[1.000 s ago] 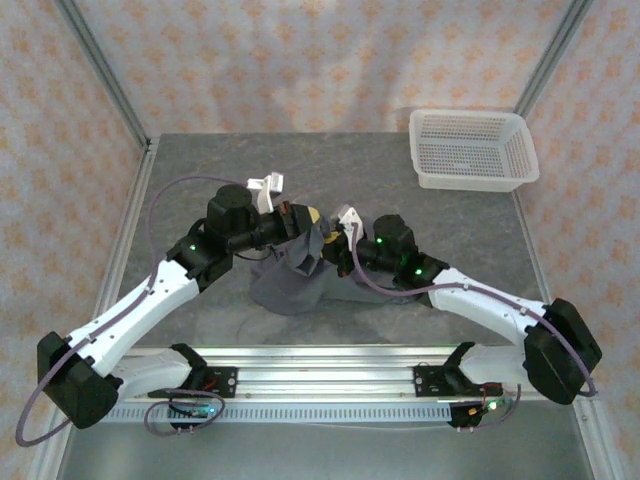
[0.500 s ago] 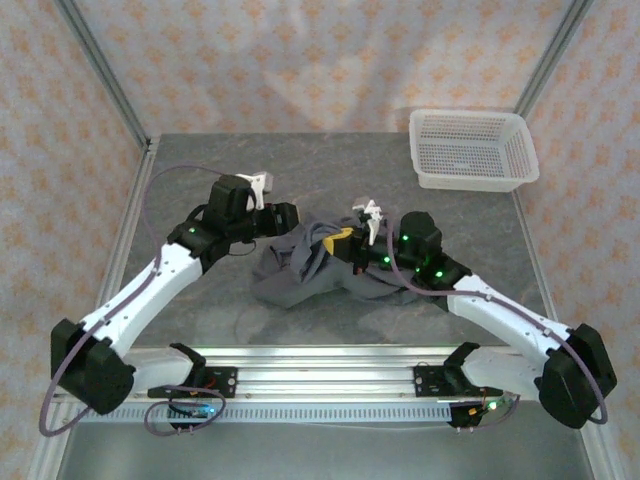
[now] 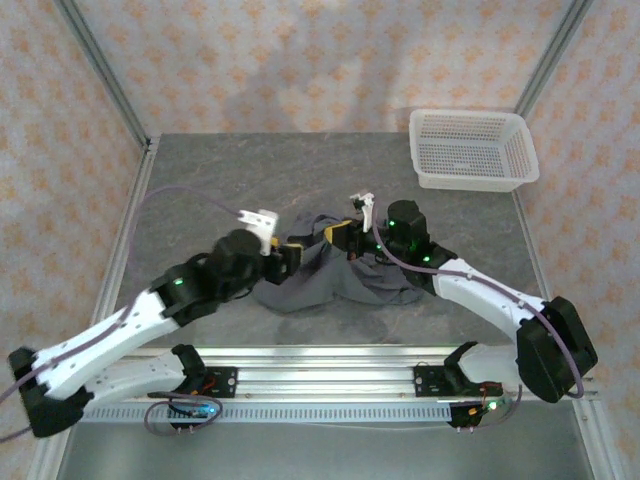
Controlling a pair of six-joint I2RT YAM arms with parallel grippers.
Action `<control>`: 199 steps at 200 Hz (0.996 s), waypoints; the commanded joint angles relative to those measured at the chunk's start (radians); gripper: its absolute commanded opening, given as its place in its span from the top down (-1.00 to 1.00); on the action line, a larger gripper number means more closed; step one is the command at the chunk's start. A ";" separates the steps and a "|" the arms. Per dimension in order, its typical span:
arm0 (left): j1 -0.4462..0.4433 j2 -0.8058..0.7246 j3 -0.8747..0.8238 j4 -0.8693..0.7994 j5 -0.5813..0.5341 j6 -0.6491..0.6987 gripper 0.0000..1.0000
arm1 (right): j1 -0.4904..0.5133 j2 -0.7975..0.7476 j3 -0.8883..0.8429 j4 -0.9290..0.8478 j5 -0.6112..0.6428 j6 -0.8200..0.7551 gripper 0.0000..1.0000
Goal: Fold the inside-out t-shirt
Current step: Turn the T-shirt inside out at the center of the table.
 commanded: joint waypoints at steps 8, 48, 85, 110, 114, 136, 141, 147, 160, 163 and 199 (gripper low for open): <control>-0.031 0.173 0.029 -0.047 -0.273 0.037 -0.32 | -0.002 -0.013 0.048 0.008 -0.031 0.008 1.00; 0.042 0.244 0.045 0.023 -0.297 0.032 -0.40 | -0.002 -0.050 0.034 -0.019 -0.089 -0.009 1.00; 0.218 0.198 -0.025 0.175 0.123 -0.056 -0.39 | -0.002 -0.071 -0.002 -0.025 -0.141 -0.060 1.00; 0.394 0.182 -0.125 0.438 0.576 -0.344 -0.50 | -0.002 -0.102 -0.038 -0.018 -0.106 -0.071 1.00; 0.398 0.190 -0.127 0.466 0.617 -0.377 -0.53 | -0.001 -0.102 -0.042 -0.015 -0.108 -0.070 1.00; 0.398 0.252 -0.144 0.598 0.748 -0.547 -0.71 | 0.001 -0.091 -0.063 0.011 -0.137 -0.054 1.00; 0.398 0.266 -0.153 0.627 0.764 -0.584 -0.79 | 0.001 -0.088 -0.067 0.020 -0.144 -0.048 1.00; 0.399 0.287 -0.163 0.666 0.778 -0.616 -0.86 | 0.002 -0.087 -0.072 0.031 -0.152 -0.042 1.00; 0.395 0.338 -0.181 0.736 0.815 -0.694 -0.89 | 0.007 -0.091 -0.081 0.043 -0.154 -0.037 1.00; 0.394 0.350 -0.183 0.740 0.821 -0.707 -0.89 | 0.008 -0.093 -0.083 0.042 -0.149 -0.037 1.00; 0.381 0.435 -0.221 0.719 0.803 -0.799 -0.26 | 0.017 -0.133 -0.131 0.038 -0.047 -0.049 0.95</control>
